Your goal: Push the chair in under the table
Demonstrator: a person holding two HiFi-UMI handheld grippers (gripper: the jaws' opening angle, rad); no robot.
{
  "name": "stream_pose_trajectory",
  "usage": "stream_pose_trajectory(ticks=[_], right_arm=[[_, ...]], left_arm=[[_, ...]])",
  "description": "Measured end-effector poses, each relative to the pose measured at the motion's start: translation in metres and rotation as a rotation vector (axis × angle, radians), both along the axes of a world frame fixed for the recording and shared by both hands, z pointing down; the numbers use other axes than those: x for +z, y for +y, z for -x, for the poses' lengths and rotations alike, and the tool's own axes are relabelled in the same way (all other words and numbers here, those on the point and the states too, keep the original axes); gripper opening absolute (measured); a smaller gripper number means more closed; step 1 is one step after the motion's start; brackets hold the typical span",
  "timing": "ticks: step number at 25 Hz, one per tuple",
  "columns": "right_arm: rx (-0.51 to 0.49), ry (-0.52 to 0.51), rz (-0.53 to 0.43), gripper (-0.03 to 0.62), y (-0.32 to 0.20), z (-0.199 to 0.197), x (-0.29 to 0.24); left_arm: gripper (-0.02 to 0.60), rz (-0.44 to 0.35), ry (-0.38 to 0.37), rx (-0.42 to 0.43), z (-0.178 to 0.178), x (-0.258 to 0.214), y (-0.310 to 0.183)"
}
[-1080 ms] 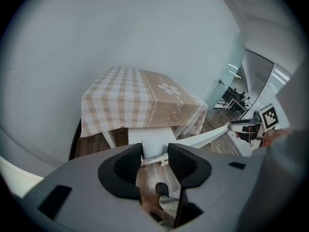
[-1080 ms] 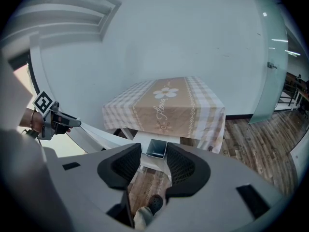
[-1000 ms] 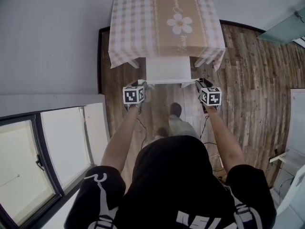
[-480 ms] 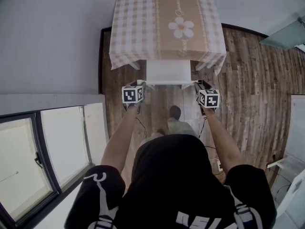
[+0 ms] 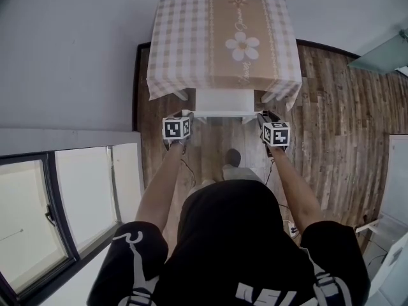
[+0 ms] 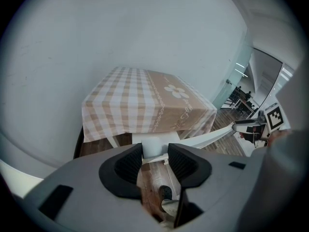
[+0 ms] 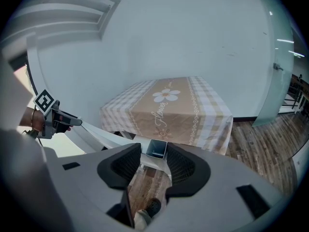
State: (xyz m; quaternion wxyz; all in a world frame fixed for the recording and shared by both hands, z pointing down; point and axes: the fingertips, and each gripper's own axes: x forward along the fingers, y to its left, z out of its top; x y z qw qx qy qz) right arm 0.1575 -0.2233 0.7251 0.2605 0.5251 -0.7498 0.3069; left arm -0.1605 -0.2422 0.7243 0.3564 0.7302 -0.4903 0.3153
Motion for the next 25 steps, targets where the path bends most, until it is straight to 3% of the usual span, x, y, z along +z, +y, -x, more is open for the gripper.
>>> stream_pose_trajectory(ticks=[12, 25], right_arm=[[-0.058, -0.05, 0.006, 0.176, -0.019, 0.001, 0.0], [-0.08, -0.061, 0.005, 0.178, -0.021, 0.0, -0.001]], left_arm=[[0.184, 0.013, -0.028, -0.058, 0.001, -0.003, -0.018], [0.176, 0.015, -0.084, -0.063, -0.001, -0.005, -0.018]])
